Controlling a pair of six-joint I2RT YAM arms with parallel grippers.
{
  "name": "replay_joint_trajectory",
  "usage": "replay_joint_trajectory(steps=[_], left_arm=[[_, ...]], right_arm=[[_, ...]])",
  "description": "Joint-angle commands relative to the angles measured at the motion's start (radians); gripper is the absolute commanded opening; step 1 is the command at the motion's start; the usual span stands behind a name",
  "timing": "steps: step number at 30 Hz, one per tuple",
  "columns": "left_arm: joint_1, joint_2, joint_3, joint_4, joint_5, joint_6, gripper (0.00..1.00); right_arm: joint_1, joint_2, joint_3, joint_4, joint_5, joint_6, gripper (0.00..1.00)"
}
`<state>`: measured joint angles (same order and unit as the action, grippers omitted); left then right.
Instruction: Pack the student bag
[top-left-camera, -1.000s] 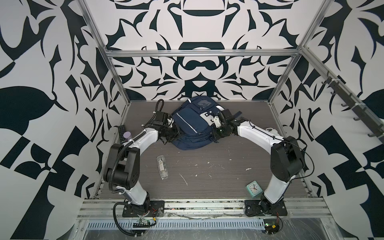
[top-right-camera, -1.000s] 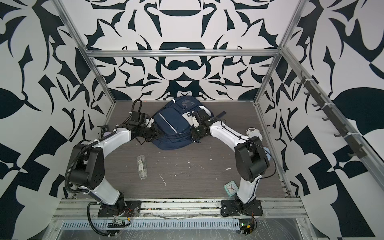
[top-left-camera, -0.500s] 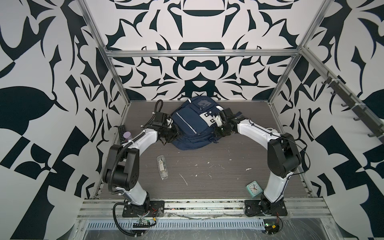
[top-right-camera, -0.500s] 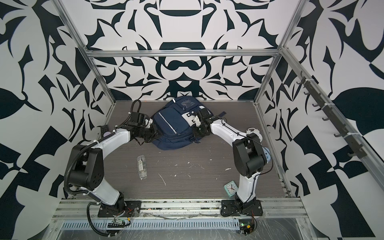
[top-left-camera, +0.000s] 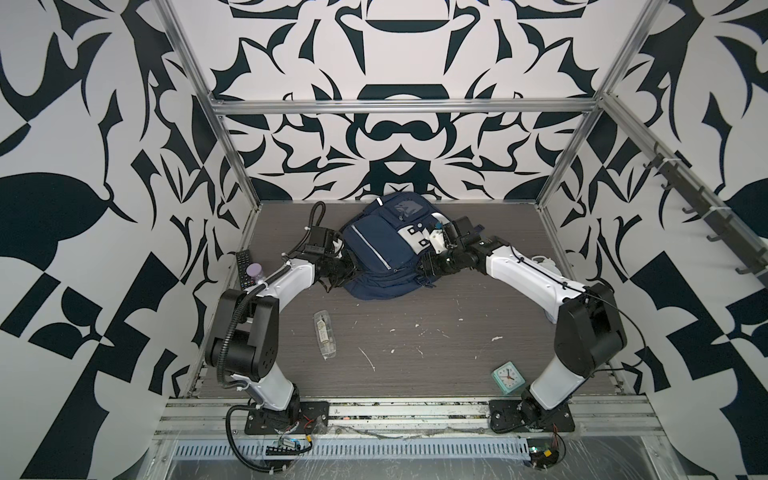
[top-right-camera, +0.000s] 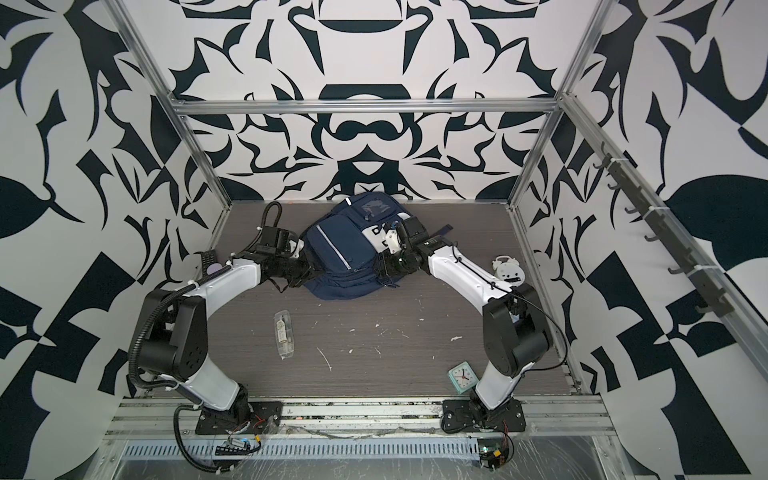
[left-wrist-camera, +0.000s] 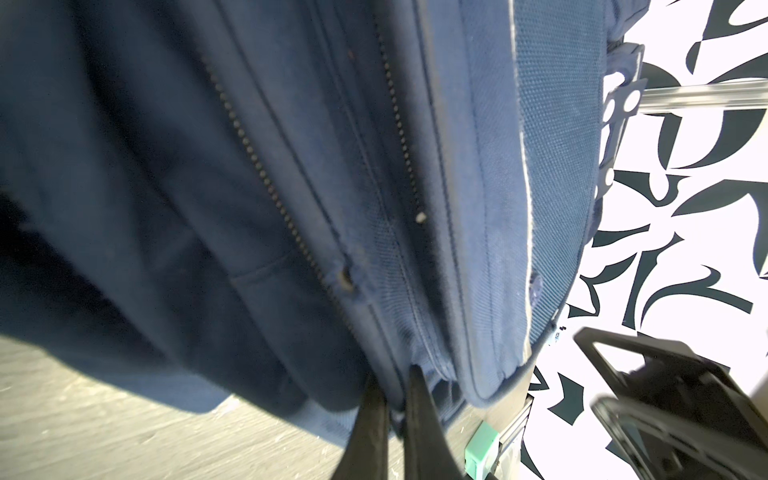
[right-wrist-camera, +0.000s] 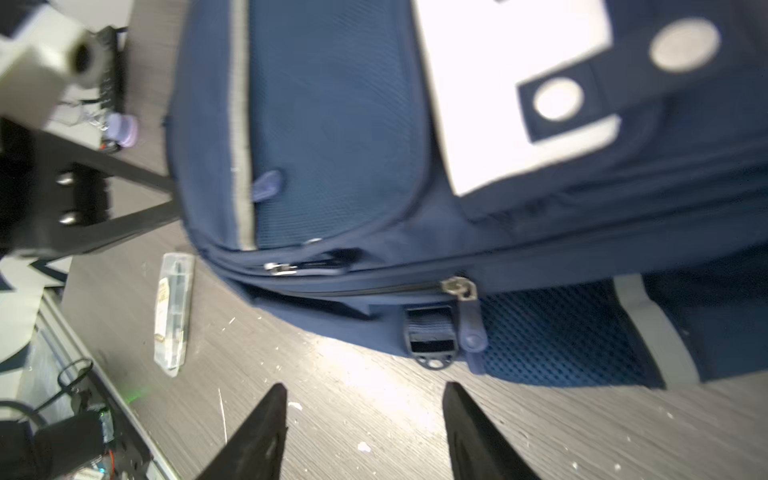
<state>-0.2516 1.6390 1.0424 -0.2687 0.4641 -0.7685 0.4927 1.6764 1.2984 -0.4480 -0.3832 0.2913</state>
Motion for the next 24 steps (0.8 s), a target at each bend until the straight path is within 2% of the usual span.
replay_joint_trajectory(steps=[1, 7, 24], left_arm=[[0.005, -0.033, -0.018, -0.010, -0.016, 0.006, 0.00], [0.005, -0.041, -0.021, -0.012, -0.013, 0.003, 0.00], [0.005, -0.058, -0.031, -0.012, -0.007, -0.002, 0.00]], right_arm=[[0.018, 0.004, -0.003, 0.099, -0.072, 0.020, 0.69], [0.047, 0.083, 0.051, 0.133, -0.086, 0.022, 0.77], [0.064, 0.146, 0.089, 0.189, -0.052, 0.042, 0.78]])
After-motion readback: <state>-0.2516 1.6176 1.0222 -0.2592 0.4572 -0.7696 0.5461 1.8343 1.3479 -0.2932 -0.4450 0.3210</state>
